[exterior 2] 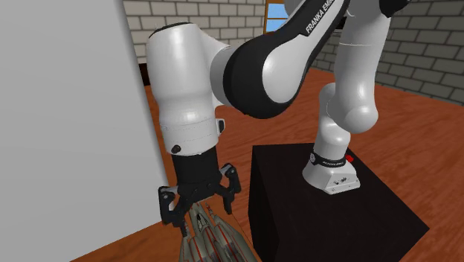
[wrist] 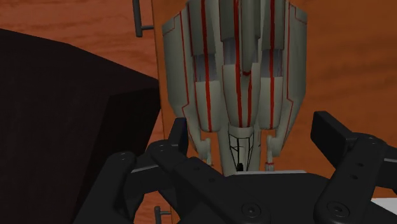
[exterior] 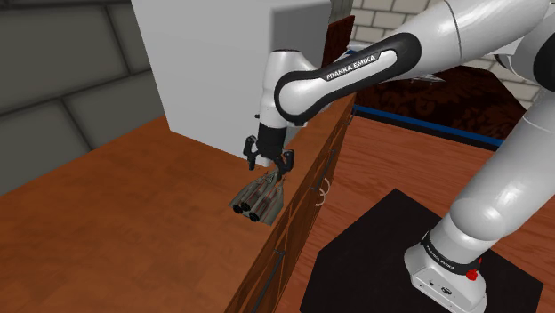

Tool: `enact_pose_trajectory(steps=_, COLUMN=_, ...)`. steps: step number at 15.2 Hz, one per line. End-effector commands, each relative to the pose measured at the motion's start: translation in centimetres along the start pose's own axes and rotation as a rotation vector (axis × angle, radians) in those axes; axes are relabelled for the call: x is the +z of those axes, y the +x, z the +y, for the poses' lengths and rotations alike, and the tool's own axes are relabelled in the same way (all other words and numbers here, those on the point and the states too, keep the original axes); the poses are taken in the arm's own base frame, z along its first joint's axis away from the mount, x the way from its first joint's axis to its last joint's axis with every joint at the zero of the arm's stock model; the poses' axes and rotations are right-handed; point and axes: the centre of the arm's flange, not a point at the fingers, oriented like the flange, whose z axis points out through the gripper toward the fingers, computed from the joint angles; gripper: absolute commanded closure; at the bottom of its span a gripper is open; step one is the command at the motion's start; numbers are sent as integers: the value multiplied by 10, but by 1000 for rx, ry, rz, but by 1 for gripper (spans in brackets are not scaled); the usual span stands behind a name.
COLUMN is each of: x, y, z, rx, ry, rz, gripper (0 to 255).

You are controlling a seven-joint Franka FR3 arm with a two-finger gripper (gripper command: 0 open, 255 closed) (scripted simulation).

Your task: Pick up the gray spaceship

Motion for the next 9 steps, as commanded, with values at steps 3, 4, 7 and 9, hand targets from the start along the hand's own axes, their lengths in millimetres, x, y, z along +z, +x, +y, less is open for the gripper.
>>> enact_pose_trajectory(steps=3, x=21, y=6, z=-1, rx=4, ry=1, rz=0, gripper=0)
enact_pose_trajectory(steps=4, x=26, y=7, z=-1, rx=4, ry=1, rz=0, gripper=0)
enact_pose_trajectory(steps=7, x=29, y=8, z=0, rx=4, ry=1, rz=0, gripper=255)
enact_pose_trajectory(steps=9, x=29, y=8, z=0, rx=4, ry=1, rz=0, gripper=255)
